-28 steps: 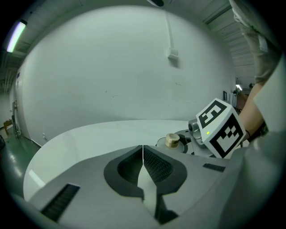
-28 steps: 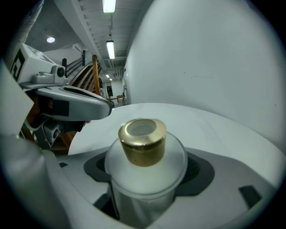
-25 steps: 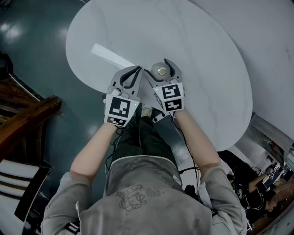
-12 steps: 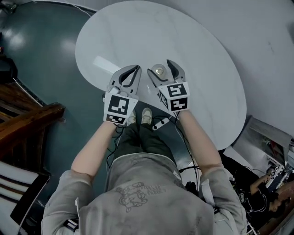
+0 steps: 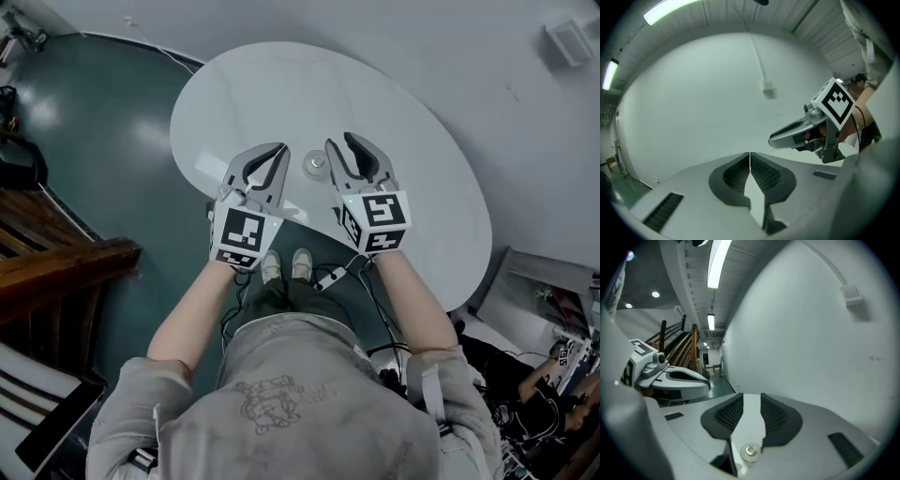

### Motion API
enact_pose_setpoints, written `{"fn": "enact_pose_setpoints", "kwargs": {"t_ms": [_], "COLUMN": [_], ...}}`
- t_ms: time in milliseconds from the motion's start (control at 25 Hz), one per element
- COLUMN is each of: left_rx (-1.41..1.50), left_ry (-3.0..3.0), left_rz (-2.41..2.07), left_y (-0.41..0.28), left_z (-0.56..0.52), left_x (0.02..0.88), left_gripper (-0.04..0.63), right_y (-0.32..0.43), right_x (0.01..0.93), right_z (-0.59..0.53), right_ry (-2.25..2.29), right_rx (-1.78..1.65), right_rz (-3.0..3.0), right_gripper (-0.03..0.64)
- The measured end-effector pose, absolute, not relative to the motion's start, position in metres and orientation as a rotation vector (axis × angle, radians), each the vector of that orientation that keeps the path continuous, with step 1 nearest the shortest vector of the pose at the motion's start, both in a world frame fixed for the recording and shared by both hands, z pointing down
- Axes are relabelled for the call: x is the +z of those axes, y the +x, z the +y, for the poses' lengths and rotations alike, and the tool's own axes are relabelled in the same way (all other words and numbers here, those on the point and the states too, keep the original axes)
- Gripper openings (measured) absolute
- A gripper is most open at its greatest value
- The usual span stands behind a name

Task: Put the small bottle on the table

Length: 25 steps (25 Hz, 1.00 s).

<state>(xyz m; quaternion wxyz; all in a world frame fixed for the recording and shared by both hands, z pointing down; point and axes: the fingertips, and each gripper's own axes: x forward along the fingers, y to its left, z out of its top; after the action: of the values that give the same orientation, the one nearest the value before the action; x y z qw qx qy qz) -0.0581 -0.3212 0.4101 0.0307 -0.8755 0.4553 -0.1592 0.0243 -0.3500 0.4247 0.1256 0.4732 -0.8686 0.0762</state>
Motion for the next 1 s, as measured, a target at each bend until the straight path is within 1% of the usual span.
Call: {"fn": "enact_pose_setpoints", "kwargs": {"t_ms": [40,200,360,560,720,1000], "left_rx": [-0.477,-0.413,-0.308,-0.222,-0.227,-0.258], "left_ry": [-2.693,-2.637,-2.599,-2.576,-2.588,-2.556], "left_rz": [1.394,1.359,1.315,1.278,1.268,1.247], "left_y": [-0.057,-0.056,-0.054,-0.057,-0.059,-0.066], "left_z": [-0.318,-0.299,-0.276,-0.247,-0.227,-0.198], "left_x": [0.401,0.358,0.313,0.273,0.263,0.249], "left_gripper": [0.018,0.018,0.018,0.018,0.018,0.018], "right_y": [0.027,0.028,0.031,0.031,0.032,0.031], "right_x": [0.409,0.354,0.311,0.27,0.254,0.241], "right_z": [-0.345,-0.322,-0.297,-0.259,-0.23,-0.192], "right_ry": [1.403,1.424,1.433,1.413,1.384,1.347], "right_rx": [0.189,0.124,0.067,0.033,0.122,0.088], "right_rz": [-2.549,-2.63,-2.682,-2.764,-2.827,-2.839], "right_gripper": [0.119,0.078,0.051,0.041,0.038,0.037]}}
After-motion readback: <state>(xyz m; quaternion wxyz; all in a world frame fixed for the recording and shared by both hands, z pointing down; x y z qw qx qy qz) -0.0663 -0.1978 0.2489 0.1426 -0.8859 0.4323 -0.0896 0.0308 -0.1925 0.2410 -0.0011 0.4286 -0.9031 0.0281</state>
